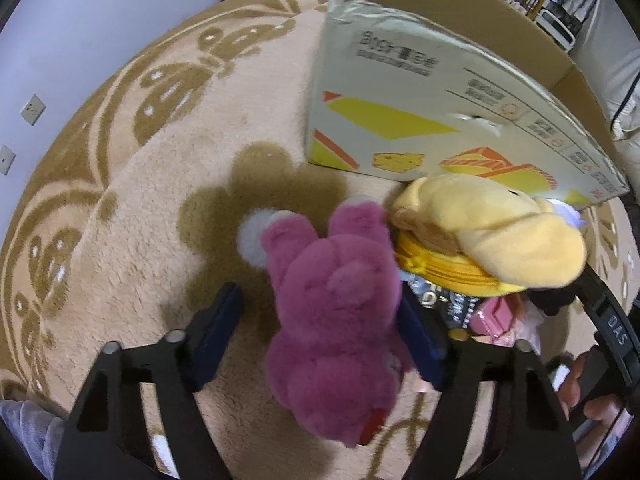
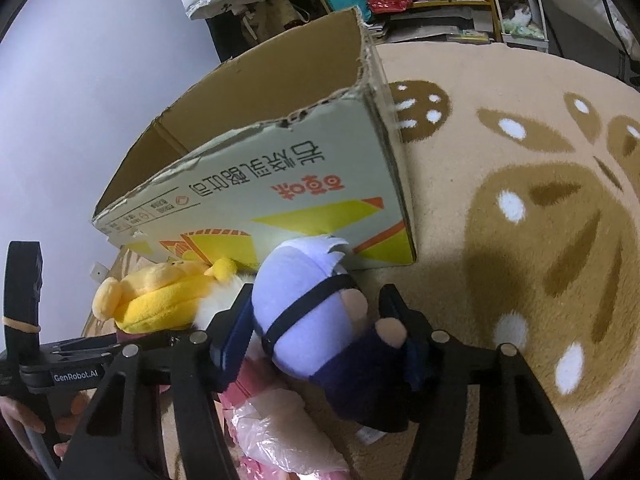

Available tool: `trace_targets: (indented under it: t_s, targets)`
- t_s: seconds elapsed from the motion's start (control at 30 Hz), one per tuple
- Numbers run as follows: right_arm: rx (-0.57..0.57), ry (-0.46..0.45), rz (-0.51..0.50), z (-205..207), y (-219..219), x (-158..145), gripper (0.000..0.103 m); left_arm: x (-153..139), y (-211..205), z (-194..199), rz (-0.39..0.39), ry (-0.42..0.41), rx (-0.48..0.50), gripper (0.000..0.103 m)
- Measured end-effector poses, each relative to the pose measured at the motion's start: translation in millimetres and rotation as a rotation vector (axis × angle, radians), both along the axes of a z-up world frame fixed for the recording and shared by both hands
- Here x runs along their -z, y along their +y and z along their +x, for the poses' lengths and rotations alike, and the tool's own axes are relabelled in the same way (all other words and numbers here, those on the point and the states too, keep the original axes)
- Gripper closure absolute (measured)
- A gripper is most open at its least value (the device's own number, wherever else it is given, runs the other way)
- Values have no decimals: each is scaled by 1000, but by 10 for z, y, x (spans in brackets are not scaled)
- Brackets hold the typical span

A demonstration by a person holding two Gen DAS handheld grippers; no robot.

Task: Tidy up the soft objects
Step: 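Close left gripper on pink teddy bear while right gripper closes on purple plush doll, then lift pink teddy bear and purple doll and carry both over the box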

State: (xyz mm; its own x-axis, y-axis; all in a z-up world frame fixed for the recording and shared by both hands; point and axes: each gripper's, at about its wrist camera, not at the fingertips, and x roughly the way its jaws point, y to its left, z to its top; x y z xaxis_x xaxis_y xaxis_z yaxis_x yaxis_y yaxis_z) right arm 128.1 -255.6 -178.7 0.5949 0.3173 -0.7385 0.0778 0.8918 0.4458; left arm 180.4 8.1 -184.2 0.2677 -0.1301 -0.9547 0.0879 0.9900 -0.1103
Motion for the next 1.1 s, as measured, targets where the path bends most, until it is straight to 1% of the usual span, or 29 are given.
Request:
trace_targets:
  t_s: [0.07, 0.1, 0.17, 0.23, 0.33, 0.43, 0.57, 0.77, 0.9, 0.97, 1.1]
  targets:
    - [7, 1, 6, -8, -8, 3, 38, -14, -9, -15, -32, 3, 15, 52]
    - [9, 2, 8, -15, -3, -1, 38, -21, -21, -19, -38, 2, 22, 52]
    - [8, 1, 9, -24, 23, -25, 38, -26, -39, -31, -25, -7, 32, 53]
    - [-6, -6, 8, -48, 20, -33, 42, -33, -44, -34, -21, -12, 34, 54]
    - [-12, -9, 6, -61, 18, -45, 44, -70, -88, -43, -8, -28, 29, 56]
    - [-2, -11, -1, -84, 13, -63, 44, -104, -112, -71, 23, -50, 38, 57]
    - [11, -16, -13, -139, 28, -109, 44, -171, -131, -139, 43, -77, 47, 59]
    - [26, -31, 4, -245, 17, -180, 44, -321, -93, -242, 72, -117, 39, 59]
    - [38, -42, 7, -319, -11, -232, 44, -456, -40, -323, 79, -158, 20, 59]
    - [46, -72, -5, -393, 2, -306, 44, -566, -15, -383, 60, -197, 11, 59]
    - [46, -127, -17, -512, 40, -465, 44, -754, -2, -449, 69, -268, 2, 59]
